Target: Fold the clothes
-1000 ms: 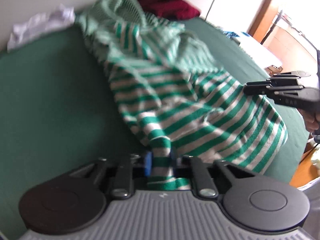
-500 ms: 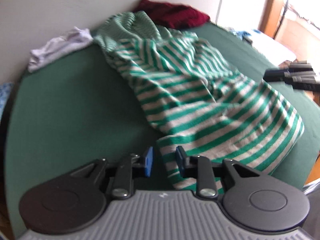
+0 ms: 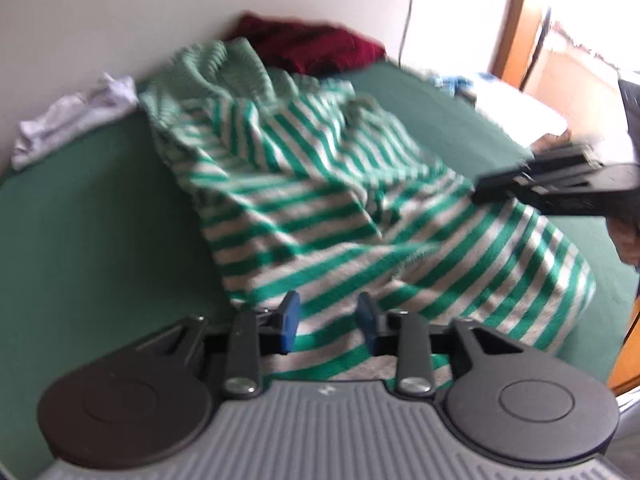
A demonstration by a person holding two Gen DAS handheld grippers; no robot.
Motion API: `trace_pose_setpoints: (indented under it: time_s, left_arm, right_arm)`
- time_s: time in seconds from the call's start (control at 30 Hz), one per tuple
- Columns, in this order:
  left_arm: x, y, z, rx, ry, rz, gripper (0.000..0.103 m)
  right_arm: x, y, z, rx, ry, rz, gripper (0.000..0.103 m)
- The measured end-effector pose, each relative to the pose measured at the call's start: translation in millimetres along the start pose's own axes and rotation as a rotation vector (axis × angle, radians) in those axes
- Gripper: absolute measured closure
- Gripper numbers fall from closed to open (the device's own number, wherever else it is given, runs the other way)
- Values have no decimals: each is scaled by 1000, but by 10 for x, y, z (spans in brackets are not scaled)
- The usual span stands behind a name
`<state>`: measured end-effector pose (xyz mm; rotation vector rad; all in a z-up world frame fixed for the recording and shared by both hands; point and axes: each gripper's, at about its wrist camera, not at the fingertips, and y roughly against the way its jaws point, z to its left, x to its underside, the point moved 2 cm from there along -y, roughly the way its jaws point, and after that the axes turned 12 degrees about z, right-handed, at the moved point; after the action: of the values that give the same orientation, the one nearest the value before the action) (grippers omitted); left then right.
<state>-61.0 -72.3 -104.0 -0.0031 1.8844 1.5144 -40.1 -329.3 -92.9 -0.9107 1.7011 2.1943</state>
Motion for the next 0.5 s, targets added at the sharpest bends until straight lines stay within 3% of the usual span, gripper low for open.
trace_pose_setpoints:
  time_s: [0.07, 0.17, 0.27, 0.33, 0.4, 0.5]
  left_arm:
    - [64, 187, 4, 22, -9, -19, 74]
    - [171, 233, -59, 132, 3, 8, 70]
    - [355, 29, -136, 112, 3, 103, 71]
    - [478, 40, -137, 101, 2, 78, 69]
    - [504, 127, -146, 87, -12, 105, 69]
    - [525, 366, -98, 138, 16, 79, 67]
  right_arm:
    - [92, 179, -23, -69, -23, 11, 85]
    - [287, 274, 44, -191, -57, 110, 84]
    - [464, 225, -3, -60, -73, 142, 84]
    - [548, 247, -126, -5, -139, 149, 82]
    - [591, 389, -171, -48, -188, 143, 76]
    - [644, 619, -124, -132, -192, 127, 69]
